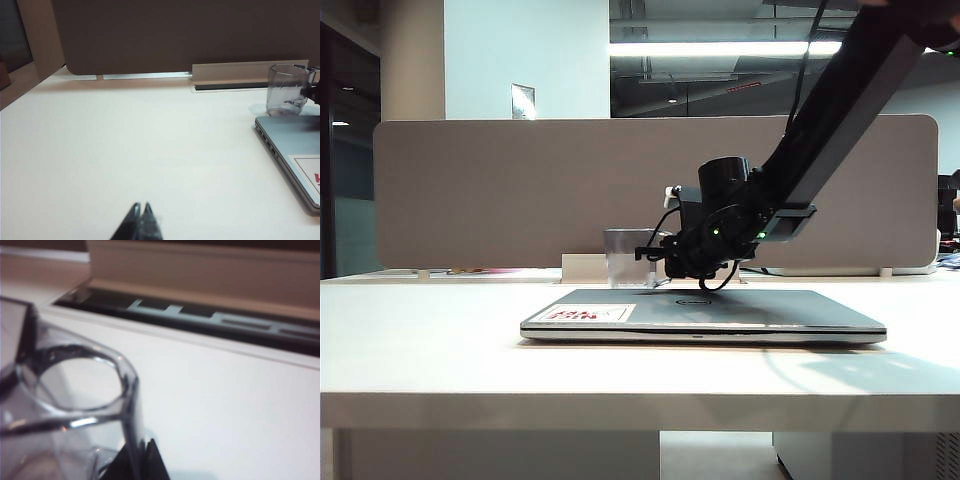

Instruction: Pick up the water cup and place it on the right side of the laptop.

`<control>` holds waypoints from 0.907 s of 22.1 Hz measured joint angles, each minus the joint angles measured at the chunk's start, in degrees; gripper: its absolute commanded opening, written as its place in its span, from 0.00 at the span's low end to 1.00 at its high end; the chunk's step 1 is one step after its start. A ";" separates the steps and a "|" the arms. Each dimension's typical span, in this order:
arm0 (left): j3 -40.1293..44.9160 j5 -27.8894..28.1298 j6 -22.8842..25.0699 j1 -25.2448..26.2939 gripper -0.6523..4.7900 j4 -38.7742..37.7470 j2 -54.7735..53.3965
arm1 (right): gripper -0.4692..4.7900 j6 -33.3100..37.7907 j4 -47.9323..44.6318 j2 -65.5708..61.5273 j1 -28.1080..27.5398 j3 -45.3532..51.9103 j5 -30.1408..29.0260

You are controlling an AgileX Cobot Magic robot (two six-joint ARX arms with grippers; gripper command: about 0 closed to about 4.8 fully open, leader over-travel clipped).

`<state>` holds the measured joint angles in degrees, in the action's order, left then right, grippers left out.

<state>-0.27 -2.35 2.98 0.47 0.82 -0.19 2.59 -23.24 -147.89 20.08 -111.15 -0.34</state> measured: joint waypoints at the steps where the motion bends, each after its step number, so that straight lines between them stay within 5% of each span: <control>1: 0.00 0.00 0.00 0.00 0.11 0.00 0.00 | 0.15 -0.02 -0.17 0.00 -0.02 0.00 0.63; 4: 0.00 -0.04 0.00 0.00 0.11 0.00 0.02 | 0.08 -0.02 -0.48 0.00 -0.39 0.00 2.32; 20: 0.00 -0.04 -0.02 0.00 0.11 -0.42 0.00 | 0.08 -5.44 6.40 10.56 -2.34 -0.07 3.15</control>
<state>-0.27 -2.39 2.96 0.47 0.40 -0.19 -2.85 -16.84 -137.34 17.74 -111.22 2.81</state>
